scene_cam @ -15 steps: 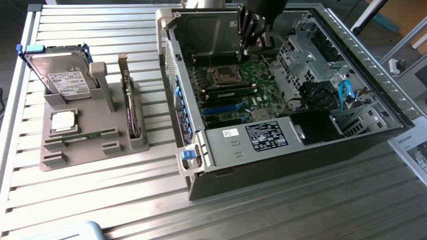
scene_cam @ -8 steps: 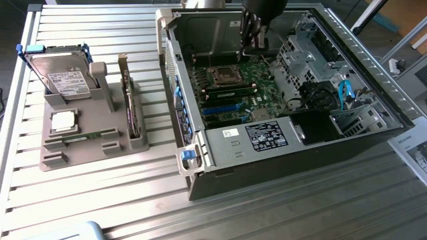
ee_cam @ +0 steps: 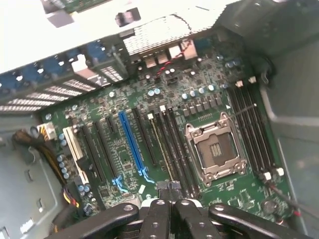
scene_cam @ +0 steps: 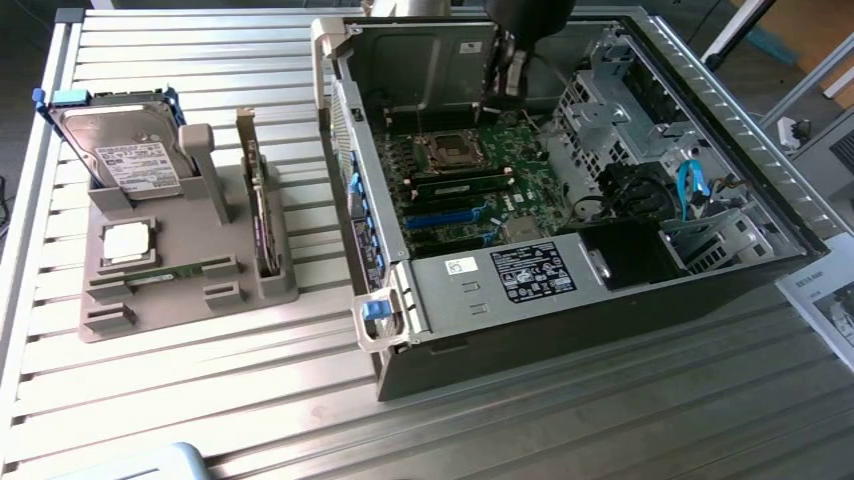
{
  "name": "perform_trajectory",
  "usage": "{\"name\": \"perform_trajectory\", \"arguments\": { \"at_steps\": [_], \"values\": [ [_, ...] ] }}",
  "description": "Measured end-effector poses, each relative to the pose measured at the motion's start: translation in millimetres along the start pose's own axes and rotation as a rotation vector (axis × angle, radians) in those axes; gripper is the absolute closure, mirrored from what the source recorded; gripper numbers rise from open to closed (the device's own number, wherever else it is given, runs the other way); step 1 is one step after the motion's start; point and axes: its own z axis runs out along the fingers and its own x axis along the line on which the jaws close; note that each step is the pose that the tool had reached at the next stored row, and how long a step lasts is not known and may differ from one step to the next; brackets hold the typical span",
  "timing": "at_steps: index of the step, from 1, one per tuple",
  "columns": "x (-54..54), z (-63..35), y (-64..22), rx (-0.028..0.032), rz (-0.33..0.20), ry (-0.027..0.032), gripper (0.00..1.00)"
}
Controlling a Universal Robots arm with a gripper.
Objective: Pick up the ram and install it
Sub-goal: 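Press down the ram until it locks into place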
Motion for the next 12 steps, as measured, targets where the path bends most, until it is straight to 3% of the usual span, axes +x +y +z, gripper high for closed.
{"name": "perform_trajectory", "arguments": {
  "at_steps": [12],
  "values": [
    [0.0,0.8,0.0,0.0063,0.252,0.0023,0.90]
  ]
}}
